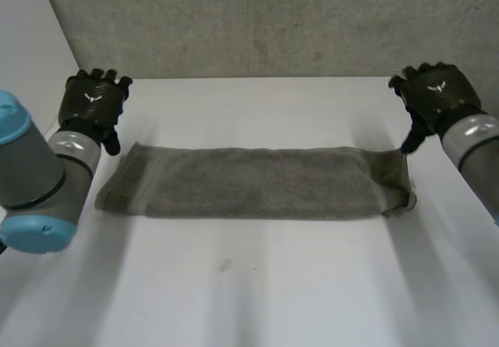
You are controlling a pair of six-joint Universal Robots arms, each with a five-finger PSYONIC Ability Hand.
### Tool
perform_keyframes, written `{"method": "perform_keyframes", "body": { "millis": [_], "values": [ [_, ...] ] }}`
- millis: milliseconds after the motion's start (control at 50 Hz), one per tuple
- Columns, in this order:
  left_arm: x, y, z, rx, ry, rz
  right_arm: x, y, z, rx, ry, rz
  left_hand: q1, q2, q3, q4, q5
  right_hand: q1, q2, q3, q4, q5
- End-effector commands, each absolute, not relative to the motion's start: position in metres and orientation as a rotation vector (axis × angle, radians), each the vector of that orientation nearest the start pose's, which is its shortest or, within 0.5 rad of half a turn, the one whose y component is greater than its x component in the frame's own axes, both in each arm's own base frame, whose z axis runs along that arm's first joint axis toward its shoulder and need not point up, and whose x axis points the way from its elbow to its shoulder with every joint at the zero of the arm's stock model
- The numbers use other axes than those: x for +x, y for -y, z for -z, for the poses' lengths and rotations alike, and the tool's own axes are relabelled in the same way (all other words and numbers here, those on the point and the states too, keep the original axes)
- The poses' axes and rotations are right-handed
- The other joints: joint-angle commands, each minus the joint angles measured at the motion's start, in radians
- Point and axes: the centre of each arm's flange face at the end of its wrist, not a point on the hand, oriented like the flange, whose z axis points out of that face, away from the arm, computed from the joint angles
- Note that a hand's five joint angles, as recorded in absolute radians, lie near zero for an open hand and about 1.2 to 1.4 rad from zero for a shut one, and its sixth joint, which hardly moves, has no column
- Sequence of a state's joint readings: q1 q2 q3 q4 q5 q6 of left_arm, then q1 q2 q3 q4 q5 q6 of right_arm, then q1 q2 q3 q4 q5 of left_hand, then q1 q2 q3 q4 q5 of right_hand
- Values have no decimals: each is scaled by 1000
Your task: Fold the towel.
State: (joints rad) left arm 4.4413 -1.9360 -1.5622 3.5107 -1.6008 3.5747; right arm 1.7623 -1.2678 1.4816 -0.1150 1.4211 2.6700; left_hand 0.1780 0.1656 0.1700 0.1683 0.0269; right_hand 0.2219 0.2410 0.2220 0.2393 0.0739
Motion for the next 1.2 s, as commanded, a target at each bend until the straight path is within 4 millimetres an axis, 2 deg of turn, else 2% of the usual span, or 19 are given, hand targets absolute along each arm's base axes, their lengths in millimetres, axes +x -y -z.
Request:
{"method": "perform_keyframes", "body": {
  "millis": [20,60,120,280,420,620,820,980,1140,1160,1180,1200],
  "values": [
    [-220,299,-238,646,-2030,2203,184,302,-226,-866,-2364,1960,-3,9,5,6,-27,198,179,198,180,171],
    [-220,295,-239,629,-2046,2219,182,295,-210,-846,-2377,1865,-3,10,5,7,-26,265,246,265,248,239],
    [-219,290,-235,597,-2100,2227,175,294,-198,-817,-2387,1806,-3,9,5,6,-27,286,267,286,268,259],
    [-219,290,-229,501,-2199,2254,167,307,-173,-759,-2362,1826,-3,10,5,7,-26,362,343,362,345,335],
    [-218,287,-225,482,-2235,2249,167,314,-165,-729,-2346,1852,-3,9,5,6,-27,383,364,383,365,356],
    [-215,285,-217,482,-2264,2215,167,314,-159,-728,-2361,1823,-3,10,5,7,-26,380,361,380,362,353],
    [-215,283,-216,483,-2268,2209,166,315,-154,-728,-2370,1807,-3,9,5,6,-27,383,364,383,365,356],
    [-215,283,-216,483,-2268,2209,166,318,-143,-741,-2393,1774,-3,10,5,7,-26,392,372,391,374,365],
    [-215,282,-214,487,-2275,2203,167,328,-127,-743,-2411,1747,-3,9,5,6,-27,553,534,553,536,526],
    [-215,281,-213,489,-2277,2202,167,330,-124,-741,-2411,1747,-3,9,5,6,-27,626,607,626,608,599],
    [-215,281,-213,489,-2277,2202,167,333,-123,-742,-2408,1756,-3,9,5,6,-27,821,802,821,804,795],
    [-216,281,-213,491,-2278,2202,167,334,-123,-742,-2408,1756,-3,9,5,6,-27,823,804,823,806,797]
  ]
}}
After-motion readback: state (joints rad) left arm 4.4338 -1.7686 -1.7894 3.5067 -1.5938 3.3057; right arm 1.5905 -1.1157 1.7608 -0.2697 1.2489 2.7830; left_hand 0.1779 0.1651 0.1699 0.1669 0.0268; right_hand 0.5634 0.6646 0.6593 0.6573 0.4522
